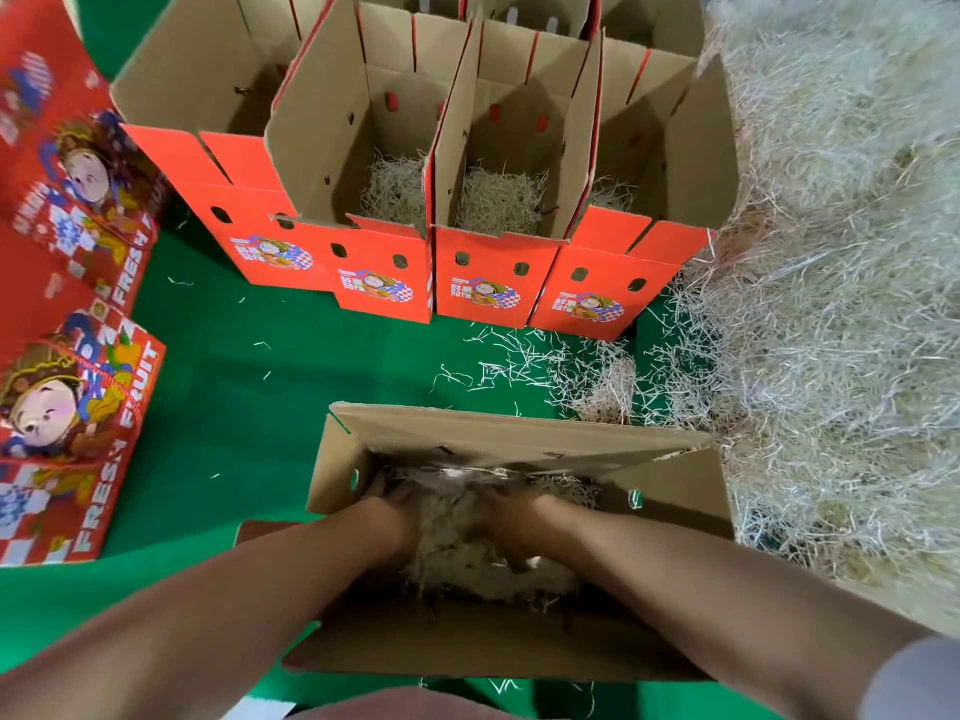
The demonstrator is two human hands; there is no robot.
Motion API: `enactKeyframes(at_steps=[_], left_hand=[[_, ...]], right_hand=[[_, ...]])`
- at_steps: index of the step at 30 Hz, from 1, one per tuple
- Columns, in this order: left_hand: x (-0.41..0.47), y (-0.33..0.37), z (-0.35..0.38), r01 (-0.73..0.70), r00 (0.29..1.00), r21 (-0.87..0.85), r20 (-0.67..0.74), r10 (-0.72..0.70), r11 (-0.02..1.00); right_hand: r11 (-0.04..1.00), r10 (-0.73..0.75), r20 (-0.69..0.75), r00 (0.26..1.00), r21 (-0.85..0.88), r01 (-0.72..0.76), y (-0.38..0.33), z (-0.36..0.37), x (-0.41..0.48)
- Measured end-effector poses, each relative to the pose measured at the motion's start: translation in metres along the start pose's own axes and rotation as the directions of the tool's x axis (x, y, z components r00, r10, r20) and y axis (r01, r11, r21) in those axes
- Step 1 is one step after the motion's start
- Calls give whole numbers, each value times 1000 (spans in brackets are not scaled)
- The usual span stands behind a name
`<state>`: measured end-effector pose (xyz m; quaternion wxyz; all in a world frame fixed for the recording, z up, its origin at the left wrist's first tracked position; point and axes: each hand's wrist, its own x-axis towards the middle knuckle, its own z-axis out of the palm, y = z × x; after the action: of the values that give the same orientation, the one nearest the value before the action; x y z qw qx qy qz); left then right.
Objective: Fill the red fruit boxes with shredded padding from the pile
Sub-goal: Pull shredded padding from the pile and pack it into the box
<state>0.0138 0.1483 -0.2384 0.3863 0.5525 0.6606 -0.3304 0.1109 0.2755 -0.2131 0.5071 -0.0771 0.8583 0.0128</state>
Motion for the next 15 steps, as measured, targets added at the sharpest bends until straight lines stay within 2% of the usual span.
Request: enactKeyframes(at_steps=[2, 4, 6, 8, 9, 11, 12, 13, 14, 15], left_hand=[[-4, 1, 0, -35, 999, 198, 48, 26, 980], [-2, 4, -1, -29, 997, 270, 73, 10, 962], [-7, 6, -11, -5, 997, 295, 74, -18, 956], [-15, 8, -23, 1, 999, 201, -50, 9, 980], [-17, 10, -30, -13, 985, 113, -170, 33, 993], [-20, 14, -39, -74, 924, -26, -379, 59, 997], [-19, 16, -40, -110, 912, -48, -402, 81, 993], [-17, 18, -38, -150, 924, -53, -362, 121, 987], [-14, 19, -33, -189, 951, -47, -259, 171, 981], [-11, 20, -27, -217, 970, -24, -115, 213, 976]], right_hand=[[996, 77, 121, 990, -58, -70, 7, 9, 4], [991, 128, 215, 968, -50, -120, 15, 13, 2], [992, 126, 214, 969, -10, -127, 20, 15, -1], [998, 63, 145, 987, -1, -63, 21, 11, -4], [999, 30, 99, 995, -20, -28, 19, 7, -6], [997, -27, -64, 998, -78, 22, 11, -3, -11], [998, -30, -166, 986, -57, 21, 7, -8, -13], [1000, -28, -236, 971, -13, 26, 4, -11, -15], [999, -32, -245, 969, 26, 40, 3, -13, -16], [997, -49, -193, 980, 49, 59, 3, -11, -17]])
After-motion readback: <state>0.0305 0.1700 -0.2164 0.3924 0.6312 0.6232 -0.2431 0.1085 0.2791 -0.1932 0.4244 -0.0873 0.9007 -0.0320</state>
